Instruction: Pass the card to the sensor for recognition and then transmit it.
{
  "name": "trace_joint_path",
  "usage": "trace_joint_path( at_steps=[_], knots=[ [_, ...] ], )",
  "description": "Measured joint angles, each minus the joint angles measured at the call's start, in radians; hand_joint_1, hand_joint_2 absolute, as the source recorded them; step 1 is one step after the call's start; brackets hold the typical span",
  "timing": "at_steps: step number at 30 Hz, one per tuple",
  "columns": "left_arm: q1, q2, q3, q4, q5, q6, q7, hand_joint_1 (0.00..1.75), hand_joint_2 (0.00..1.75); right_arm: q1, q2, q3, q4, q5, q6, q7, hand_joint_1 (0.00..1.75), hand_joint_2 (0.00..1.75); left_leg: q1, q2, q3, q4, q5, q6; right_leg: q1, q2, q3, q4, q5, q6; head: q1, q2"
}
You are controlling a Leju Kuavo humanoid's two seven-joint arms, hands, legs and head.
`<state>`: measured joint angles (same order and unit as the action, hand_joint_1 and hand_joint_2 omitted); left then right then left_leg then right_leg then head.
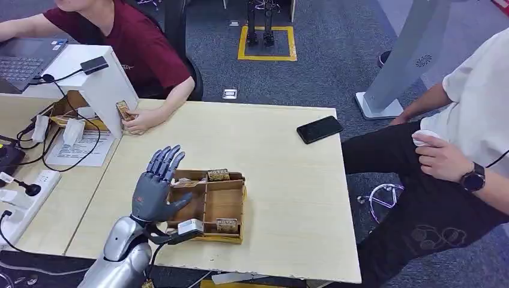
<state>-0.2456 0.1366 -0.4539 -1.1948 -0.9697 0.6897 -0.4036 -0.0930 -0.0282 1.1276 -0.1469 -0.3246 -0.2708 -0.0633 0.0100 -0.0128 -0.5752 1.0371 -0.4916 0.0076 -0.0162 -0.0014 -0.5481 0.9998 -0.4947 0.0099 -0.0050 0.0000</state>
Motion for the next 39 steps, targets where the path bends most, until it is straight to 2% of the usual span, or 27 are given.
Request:
trace_joint_path(
  at_steps=[26,27,28,29,39],
  knots=[
    [-0.011,-0.016,0.000,0.083,0.010,0.000,-0.001,0.00,1.75,-0.005,0.000,0.000,0.000,-0.002,-0.002,-0.006,0.00,1.75,0.000,0.000,0.000,0.000,0.000,0.000,0.000,0.000,0.000,0.000,0.000,0.000,0.000,0.000],
    [-0.011,-0.016,0.000,0.083,0.009,0.000,0.000,1.52,1.75,-0.005,0.000,0.000,0.000,-0.002,-0.002,-0.006,0.00,1.75,0.000,0.000,0.000,0.000,0.000,0.000,0.000,0.000,0.000,0.000,0.000,0.000,0.000,0.000],
    [-0.012,-0.018,0.000,0.084,0.009,0.000,0.000,1.68,1.75,-0.005,0.000,0.000,0.000,-0.002,-0.002,-0.006,0.00,1.75,0.000,0.000,0.000,0.000,0.000,0.000,0.000,0.000,0.000,0.000,0.000,0.000,0.000,0.000],
    [-0.013,-0.019,0.000,0.087,0.010,0.000,0.000,1.75,1.75,-0.005,0.000,0.000,0.000,-0.002,-0.002,-0.006,0.00,1.75,0.000,0.000,0.000,0.000,0.000,0.000,0.000,0.000,0.000,0.000,0.000,0.000,0.000,0.000],
    [-0.022,-0.020,0.000,0.100,0.057,0.000,0.010,1.75,1.75,-0.005,0.000,0.000,0.000,-0.003,-0.002,-0.006,0.00,1.75,0.000,0.000,0.000,0.000,0.000,0.000,0.000,0.000,0.000,0.000,0.000,0.000,0.000,0.000]
  ],
)
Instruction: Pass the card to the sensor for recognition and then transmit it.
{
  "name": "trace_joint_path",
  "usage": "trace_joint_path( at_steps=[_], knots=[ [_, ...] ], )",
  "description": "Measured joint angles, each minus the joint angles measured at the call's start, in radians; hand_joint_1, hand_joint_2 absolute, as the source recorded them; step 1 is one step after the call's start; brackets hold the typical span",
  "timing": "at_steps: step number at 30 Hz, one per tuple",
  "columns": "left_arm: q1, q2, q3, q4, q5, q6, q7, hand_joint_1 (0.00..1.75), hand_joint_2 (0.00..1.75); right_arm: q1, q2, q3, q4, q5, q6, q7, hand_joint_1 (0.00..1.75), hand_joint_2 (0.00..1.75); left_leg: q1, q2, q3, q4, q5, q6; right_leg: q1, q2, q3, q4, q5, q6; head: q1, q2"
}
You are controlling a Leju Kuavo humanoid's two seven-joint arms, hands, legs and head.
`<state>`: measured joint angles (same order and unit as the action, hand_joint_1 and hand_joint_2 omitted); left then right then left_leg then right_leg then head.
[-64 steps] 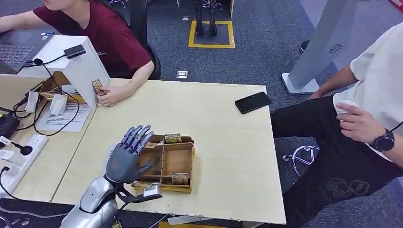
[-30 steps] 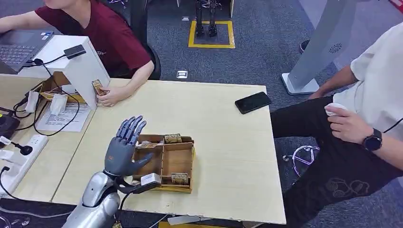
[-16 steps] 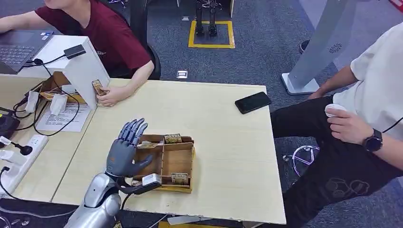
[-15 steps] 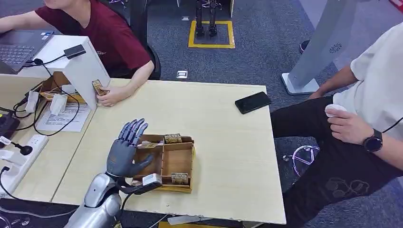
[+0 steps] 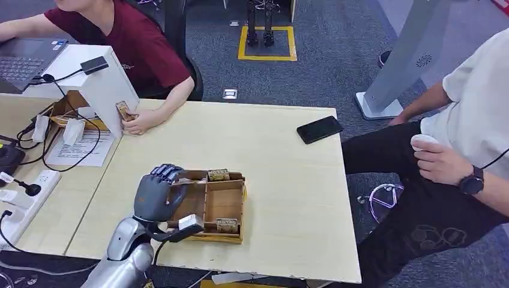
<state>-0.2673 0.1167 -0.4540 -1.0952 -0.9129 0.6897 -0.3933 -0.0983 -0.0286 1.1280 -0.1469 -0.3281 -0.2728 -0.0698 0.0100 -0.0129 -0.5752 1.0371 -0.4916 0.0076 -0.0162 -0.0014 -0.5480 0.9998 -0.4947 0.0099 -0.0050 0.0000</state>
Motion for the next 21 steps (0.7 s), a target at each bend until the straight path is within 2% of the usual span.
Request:
trace_joint_path(
  at_steps=[14,21],
  knots=[
    [-0.003,0.001,0.000,0.006,0.028,-0.009,-0.004,1.75,1.75,-0.001,0.000,0.000,0.000,-0.007,-0.006,-0.012,0.00,1.75,0.000,0.000,0.000,0.000,0.000,0.000,0.000,0.000,0.000,0.000,0.000,0.000,0.000,0.000],
    [-0.003,0.002,0.001,-0.004,0.133,-0.039,-0.031,1.75,1.75,-0.001,0.000,0.000,0.000,-0.012,-0.016,-0.016,0.00,1.75,0.000,0.000,0.000,0.000,0.000,0.000,0.000,0.000,0.000,0.000,0.000,0.000,0.000,0.000]
  ],
)
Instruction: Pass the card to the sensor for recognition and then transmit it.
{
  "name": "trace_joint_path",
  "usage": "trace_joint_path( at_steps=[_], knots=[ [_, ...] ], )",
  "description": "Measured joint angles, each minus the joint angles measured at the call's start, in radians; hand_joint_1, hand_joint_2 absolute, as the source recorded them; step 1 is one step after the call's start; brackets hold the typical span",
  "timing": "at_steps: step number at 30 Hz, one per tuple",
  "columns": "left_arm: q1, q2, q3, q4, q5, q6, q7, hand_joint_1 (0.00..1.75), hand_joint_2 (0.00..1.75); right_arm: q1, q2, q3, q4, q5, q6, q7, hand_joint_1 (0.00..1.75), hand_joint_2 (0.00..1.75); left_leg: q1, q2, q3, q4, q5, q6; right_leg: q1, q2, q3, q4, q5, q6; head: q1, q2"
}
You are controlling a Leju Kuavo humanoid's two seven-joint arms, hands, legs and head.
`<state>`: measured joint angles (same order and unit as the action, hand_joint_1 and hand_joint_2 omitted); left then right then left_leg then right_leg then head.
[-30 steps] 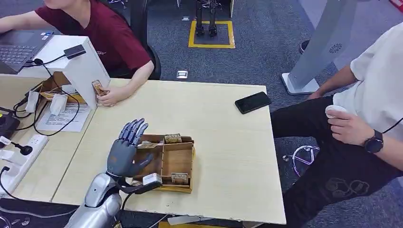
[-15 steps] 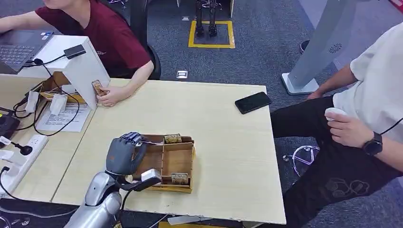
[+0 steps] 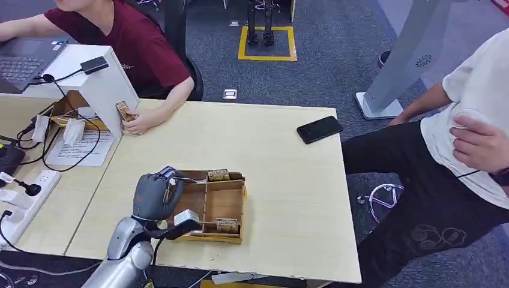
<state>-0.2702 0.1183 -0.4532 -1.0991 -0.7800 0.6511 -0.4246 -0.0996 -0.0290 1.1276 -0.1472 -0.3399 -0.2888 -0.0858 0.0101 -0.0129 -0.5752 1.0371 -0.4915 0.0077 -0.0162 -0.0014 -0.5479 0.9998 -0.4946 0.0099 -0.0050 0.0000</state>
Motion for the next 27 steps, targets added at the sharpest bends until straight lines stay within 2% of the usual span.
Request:
trace_joint_path(
  at_steps=[4,8,11,16,21,27],
  knots=[
    [-0.003,0.010,0.011,-0.056,0.049,-0.036,-0.002,1.75,1.75,0.000,0.000,0.000,0.000,-0.005,-0.005,0.000,0.00,1.75,0.000,0.000,0.000,0.000,0.000,0.000,0.000,0.000,0.000,0.000,0.000,0.000,0.000,0.000],
    [-0.014,0.028,0.032,-0.163,0.111,-0.093,0.009,1.75,1.75,0.002,0.000,0.000,0.000,-0.006,-0.005,0.001,0.00,1.75,0.000,0.000,0.000,0.000,0.000,0.000,0.000,0.000,0.000,0.000,0.000,0.000,0.000,0.000],
    [-0.022,0.043,0.049,-0.223,0.141,-0.105,0.010,1.75,1.75,0.003,0.000,0.000,0.000,-0.008,-0.005,0.001,0.00,1.75,0.000,0.000,0.000,0.000,0.000,0.000,0.000,0.000,0.000,0.000,0.000,0.000,0.000,0.000],
    [-0.071,0.077,0.123,-0.296,0.214,-0.137,0.034,1.75,1.75,0.005,0.000,0.000,0.000,-0.014,-0.005,0.001,0.00,1.75,0.000,0.000,0.000,0.000,0.000,0.000,0.000,0.000,0.000,0.001,0.000,0.000,0.000,0.000],
    [-0.124,0.092,0.192,-0.307,0.210,-0.151,0.065,1.75,1.75,0.007,0.000,0.000,0.000,-0.014,-0.003,0.003,0.00,1.75,0.000,0.000,0.000,0.000,0.001,0.000,0.000,0.000,0.000,0.001,0.000,0.000,0.000,0.000],
    [-0.167,0.098,0.221,-0.282,0.159,-0.136,0.090,1.75,1.75,0.006,0.000,0.000,0.000,-0.012,-0.002,0.005,0.00,1.75,0.000,0.000,0.000,0.000,0.000,0.000,0.000,0.000,0.000,0.001,0.000,0.000,0.000,0.000]
  ],
)
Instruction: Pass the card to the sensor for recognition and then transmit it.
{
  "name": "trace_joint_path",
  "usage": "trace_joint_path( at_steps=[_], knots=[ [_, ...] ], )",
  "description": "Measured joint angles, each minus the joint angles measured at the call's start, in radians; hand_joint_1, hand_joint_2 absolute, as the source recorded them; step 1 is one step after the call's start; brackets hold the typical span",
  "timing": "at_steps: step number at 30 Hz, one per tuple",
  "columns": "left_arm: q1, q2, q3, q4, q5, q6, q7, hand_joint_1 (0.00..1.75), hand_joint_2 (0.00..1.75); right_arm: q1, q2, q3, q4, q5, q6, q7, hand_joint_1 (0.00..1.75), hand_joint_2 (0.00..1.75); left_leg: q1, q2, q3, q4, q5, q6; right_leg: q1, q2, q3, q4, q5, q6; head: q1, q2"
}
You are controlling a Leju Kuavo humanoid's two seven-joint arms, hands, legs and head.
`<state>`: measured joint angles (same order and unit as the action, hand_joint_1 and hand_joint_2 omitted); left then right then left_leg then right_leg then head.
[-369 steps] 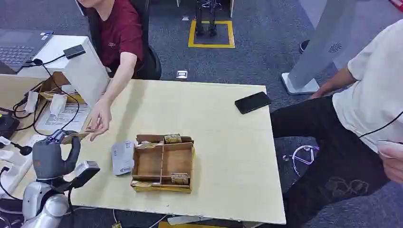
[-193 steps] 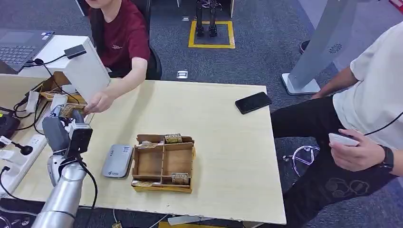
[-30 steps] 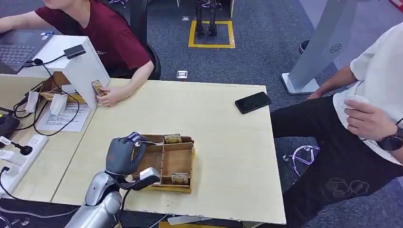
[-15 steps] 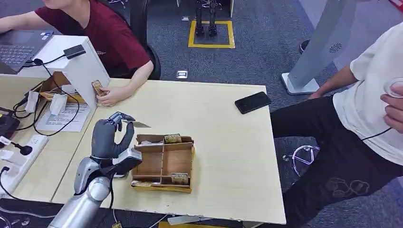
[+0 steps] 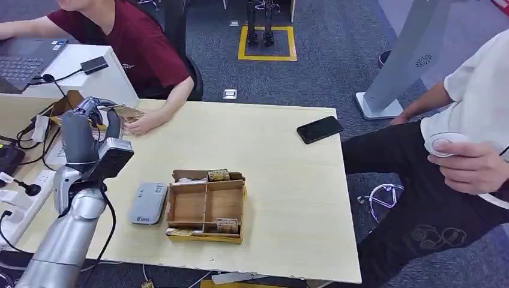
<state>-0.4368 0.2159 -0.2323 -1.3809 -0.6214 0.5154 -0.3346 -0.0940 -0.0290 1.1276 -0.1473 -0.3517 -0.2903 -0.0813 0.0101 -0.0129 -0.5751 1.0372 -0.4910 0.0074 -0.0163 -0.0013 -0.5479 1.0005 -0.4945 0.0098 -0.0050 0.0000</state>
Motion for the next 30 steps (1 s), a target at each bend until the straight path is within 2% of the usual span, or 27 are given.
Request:
trace_joint_path(
  at_steps=[2,4,7,13,30],
  knots=[
    [-0.017,0.002,0.002,0.021,-0.060,0.028,0.030,1.75,1.75,-0.001,0.000,0.000,0.000,0.005,0.000,0.000,0.00,1.75,0.000,-0.001,0.000,0.000,0.000,0.000,0.000,0.000,0.000,0.000,0.000,0.000,0.000,0.000],
    [-0.040,0.009,0.002,0.063,-0.164,0.078,0.072,1.75,1.75,-0.004,0.000,0.002,0.000,0.008,0.002,0.003,0.00,1.75,0.000,0.000,0.000,0.000,0.000,0.000,0.000,0.000,0.000,0.000,0.000,0.000,0.000,0.000],
    [-0.095,0.026,0.003,0.171,-0.268,0.139,0.098,1.75,1.75,-0.008,0.000,0.007,0.000,0.016,0.012,0.012,0.00,1.75,0.000,0.000,0.000,0.000,0.001,-0.001,0.000,0.000,0.000,0.000,0.000,0.000,0.000,0.000],
    [-0.141,0.034,0.012,0.298,-0.277,0.153,0.098,1.75,1.75,-0.011,0.000,0.008,0.000,0.016,0.013,0.017,0.00,1.75,0.000,0.000,0.000,0.000,0.001,-0.001,0.000,0.000,0.000,0.001,0.000,0.000,0.000,0.000],
    [-0.148,0.024,0.013,0.394,-0.286,0.162,0.095,1.75,1.75,-0.019,0.000,0.008,0.000,0.019,0.012,0.018,0.00,1.75,0.000,0.000,0.000,0.000,0.001,-0.001,0.000,0.000,0.000,0.000,0.000,0.000,0.000,0.000]
  ],
)
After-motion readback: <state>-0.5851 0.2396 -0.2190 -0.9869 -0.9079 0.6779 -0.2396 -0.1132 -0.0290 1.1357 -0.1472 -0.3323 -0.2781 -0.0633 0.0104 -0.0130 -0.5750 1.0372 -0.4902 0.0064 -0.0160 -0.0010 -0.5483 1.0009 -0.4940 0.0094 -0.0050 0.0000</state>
